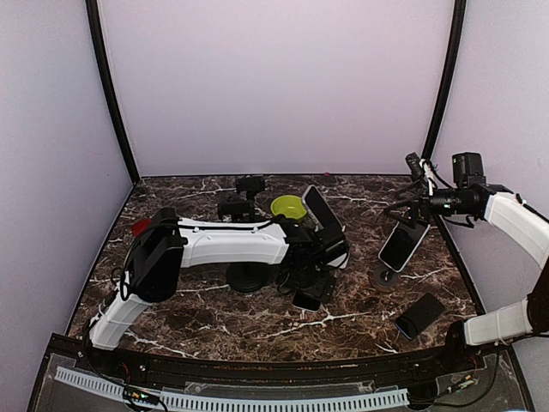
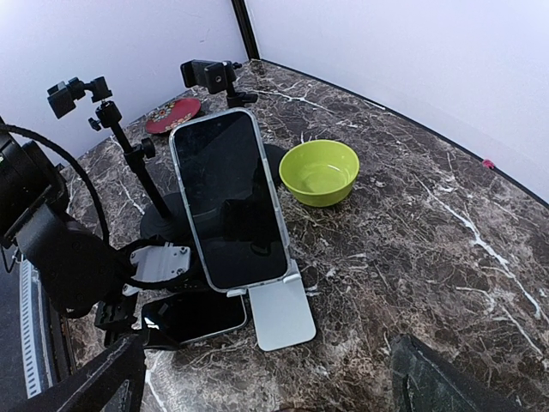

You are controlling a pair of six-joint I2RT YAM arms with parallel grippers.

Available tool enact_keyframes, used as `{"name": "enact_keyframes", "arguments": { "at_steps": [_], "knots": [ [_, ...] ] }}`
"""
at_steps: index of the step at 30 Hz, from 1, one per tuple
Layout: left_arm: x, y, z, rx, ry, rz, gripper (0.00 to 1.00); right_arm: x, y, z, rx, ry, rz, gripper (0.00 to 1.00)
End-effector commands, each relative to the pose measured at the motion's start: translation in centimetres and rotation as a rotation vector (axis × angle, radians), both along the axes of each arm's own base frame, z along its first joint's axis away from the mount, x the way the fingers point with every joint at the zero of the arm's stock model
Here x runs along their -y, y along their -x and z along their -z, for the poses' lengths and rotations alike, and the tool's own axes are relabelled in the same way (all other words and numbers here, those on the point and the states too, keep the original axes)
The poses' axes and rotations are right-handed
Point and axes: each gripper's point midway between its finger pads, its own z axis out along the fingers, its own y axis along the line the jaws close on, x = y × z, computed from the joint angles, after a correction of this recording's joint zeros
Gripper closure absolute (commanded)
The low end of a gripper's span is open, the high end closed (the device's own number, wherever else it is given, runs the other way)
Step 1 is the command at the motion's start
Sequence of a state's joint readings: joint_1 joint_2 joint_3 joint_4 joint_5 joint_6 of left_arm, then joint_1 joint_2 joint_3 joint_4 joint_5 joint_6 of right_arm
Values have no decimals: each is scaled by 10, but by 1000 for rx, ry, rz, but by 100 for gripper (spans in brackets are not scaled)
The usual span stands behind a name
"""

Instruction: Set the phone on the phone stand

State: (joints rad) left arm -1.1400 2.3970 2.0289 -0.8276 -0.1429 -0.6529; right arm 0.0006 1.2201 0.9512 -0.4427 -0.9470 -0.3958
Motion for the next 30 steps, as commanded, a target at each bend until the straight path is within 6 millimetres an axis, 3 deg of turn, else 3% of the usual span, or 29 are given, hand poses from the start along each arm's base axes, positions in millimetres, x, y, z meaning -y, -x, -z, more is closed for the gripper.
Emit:
{"name": "enact_keyframes", "arguments": {
  "at_steps": [1,8,14,23,26,29,30],
  "knots": [
    [-43,17,21,-28,-206,-56,5,-2,2,-3,11,-12,-24,0],
    [-57,45,35,-57,-293,-29,10,-6,2,-2,1,-13,-37,0],
    [-69,75,48,-157,-305,30,25,-9,3,-4,2,-14,-47,0],
    [-95,101,28,-131,-286,114,44,-16,9,-15,-9,-25,-58,0],
    [-98,103,17,-85,-245,144,60,-19,11,-19,-6,-1,-60,0],
    [-90,97,0,29,-167,177,97,-24,20,-26,11,36,-89,0],
    [-89,94,-3,62,-151,176,100,-26,21,-29,15,48,-95,1]
  ]
}}
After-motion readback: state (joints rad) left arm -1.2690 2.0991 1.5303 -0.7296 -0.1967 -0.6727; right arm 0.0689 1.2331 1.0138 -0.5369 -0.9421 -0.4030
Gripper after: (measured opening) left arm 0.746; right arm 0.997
